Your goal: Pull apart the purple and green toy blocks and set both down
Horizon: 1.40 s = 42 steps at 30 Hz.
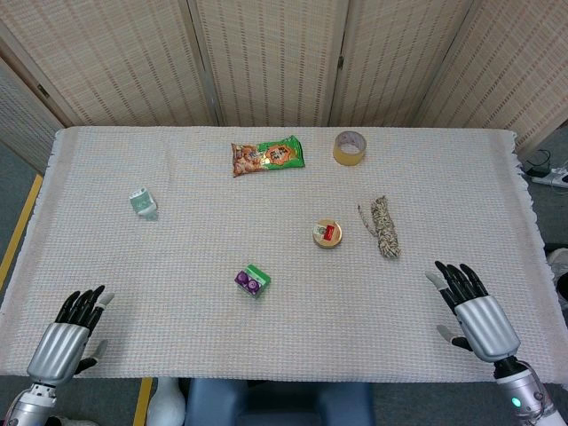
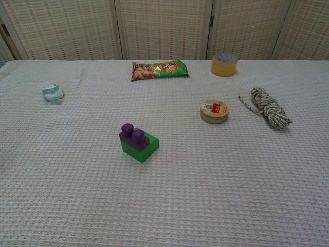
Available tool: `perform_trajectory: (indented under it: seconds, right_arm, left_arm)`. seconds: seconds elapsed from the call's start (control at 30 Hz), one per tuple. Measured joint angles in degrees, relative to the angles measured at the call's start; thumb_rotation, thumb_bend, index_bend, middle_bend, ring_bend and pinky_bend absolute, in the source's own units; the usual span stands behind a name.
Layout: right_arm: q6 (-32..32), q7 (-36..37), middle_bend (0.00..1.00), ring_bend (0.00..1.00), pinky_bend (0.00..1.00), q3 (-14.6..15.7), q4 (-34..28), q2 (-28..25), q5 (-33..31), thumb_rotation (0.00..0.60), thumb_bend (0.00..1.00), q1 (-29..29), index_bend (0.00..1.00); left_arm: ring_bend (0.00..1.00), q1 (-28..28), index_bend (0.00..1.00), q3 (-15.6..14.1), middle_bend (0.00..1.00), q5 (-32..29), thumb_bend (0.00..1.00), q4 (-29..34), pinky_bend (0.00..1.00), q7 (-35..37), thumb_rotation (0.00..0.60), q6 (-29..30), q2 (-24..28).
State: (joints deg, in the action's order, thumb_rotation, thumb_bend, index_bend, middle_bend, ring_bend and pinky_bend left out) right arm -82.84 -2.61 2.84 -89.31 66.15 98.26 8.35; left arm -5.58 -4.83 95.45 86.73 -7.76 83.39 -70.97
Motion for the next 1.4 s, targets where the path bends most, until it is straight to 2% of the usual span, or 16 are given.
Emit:
perform_trajectory:
  seconds: [0.6, 0.83, 0.97, 1.07, 1.17, 1.3, 1.4]
  right_arm:
    - [-3.4, 1.0, 0.00, 0.00, 0.00, 1.2, -0.2, -1.1, 2.8, 0.600, 0.27, -1.4, 0.00]
    - [-4.5, 1.7, 0.00, 0.00, 0.00, 1.2, -0.3, -1.4, 3.3, 0.600, 0.27, -1.8, 0.00]
    - [-5.0, 2.0, 0.00, 0.00, 0.00, 1.2, -0.3, -1.5, 3.6, 0.600, 0.27, -1.9, 0.00]
    - [-4.9, 2.1, 0.00, 0.00, 0.00, 1.2, -0.3, -1.5, 3.8, 0.600, 0.27, -1.9, 0.00]
    - [-4.5, 2.3, 0.00, 0.00, 0.00, 1.3, -0.3, -1.5, 4.0, 0.600, 0.27, -1.7, 0.00]
    - [-4.6, 3.1, 0.00, 0.00, 0.00, 1.2, -0.3, -1.8, 3.8, 0.600, 0.27, -1.7, 0.00]
    - [-4.7, 3.7, 0.00, 0.00, 0.00, 1.1, -0.2, -2.0, 3.5, 0.600, 0.27, -1.7, 0.00]
  left_arm:
    - [0.00, -0.9, 0.00, -1.2, 0.00, 2.1, 0.43, -0.1, 0.00, -0.9, 0.600, -1.5, -0.9]
    - [0.00, -2.4, 0.02, -1.7, 0.00, 6.2, 0.43, 1.2, 0.00, -2.2, 0.600, -1.4, -1.2]
    - [0.00, -5.1, 0.09, -1.9, 0.00, 7.7, 0.43, 5.2, 0.00, -2.1, 0.600, -4.7, -0.2]
    - [0.00, -8.5, 0.21, -1.1, 0.00, 8.5, 0.43, 9.3, 0.00, -1.9, 0.600, -7.8, 0.3]
    - [0.00, -11.6, 0.32, 0.9, 0.01, 8.7, 0.43, 11.2, 0.00, 0.0, 0.600, -9.5, -0.9]
    - [0.00, -14.5, 0.35, 3.3, 0.01, 7.2, 0.43, 12.1, 0.00, 3.4, 0.600, -12.3, -4.0]
    - [0.00, -16.7, 0.35, 5.1, 0.01, 5.0, 0.43, 12.9, 0.00, 2.0, 0.600, -15.4, -5.6]
